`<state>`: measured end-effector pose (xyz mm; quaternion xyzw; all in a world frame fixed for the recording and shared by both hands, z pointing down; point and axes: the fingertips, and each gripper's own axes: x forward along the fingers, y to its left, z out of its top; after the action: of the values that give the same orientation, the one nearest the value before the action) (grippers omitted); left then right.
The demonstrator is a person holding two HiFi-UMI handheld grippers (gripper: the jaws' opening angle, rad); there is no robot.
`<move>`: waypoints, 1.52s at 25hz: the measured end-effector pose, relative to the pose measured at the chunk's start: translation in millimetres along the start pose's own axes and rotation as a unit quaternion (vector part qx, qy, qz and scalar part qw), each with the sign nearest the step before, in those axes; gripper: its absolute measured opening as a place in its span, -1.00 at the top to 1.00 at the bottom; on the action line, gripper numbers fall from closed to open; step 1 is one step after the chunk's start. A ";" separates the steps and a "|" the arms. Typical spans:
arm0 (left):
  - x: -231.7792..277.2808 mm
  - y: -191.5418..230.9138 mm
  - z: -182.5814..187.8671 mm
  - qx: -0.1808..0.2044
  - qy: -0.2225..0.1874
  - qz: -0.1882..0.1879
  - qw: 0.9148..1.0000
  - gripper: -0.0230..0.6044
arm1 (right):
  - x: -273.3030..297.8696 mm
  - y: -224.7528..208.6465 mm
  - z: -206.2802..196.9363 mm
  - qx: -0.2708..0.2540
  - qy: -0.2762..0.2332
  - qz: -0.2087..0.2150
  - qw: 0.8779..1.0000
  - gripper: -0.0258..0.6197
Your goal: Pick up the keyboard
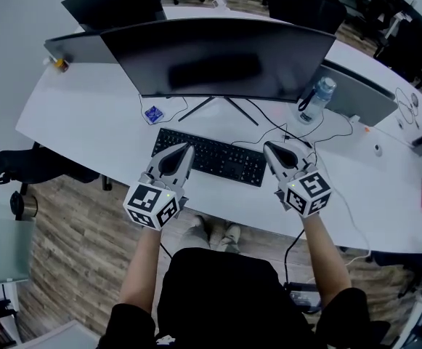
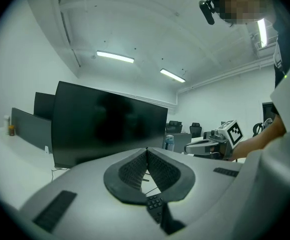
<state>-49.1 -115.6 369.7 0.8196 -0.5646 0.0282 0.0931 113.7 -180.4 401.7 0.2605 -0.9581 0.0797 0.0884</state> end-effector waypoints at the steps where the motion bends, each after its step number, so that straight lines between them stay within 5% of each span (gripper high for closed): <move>1: 1.3 3.2 -2.2 -0.001 0.004 0.000 1.000 0.90 | 2.0 -2.2 -2.3 0.002 0.004 -0.003 1.000 0.90; 18: 25.6 89.6 -37.8 -0.020 0.052 -0.039 0.998 0.90 | 39.2 -24.8 -41.5 0.055 0.055 -0.090 0.993 0.90; 35: 31.9 205.3 -149.4 -0.057 0.176 -0.014 0.983 0.89 | 43.9 -45.2 -126.2 0.174 0.111 -0.166 0.964 0.90; 38: 31.0 220.0 -170.9 -0.077 0.202 -0.011 0.976 0.66 | 40.9 -48.9 -142.9 0.192 0.123 -0.181 0.957 0.87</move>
<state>-232.6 -188.6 568.7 0.7935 -0.5257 0.1482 0.2684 122.4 -213.5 554.4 0.4294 -0.8436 0.2759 0.1670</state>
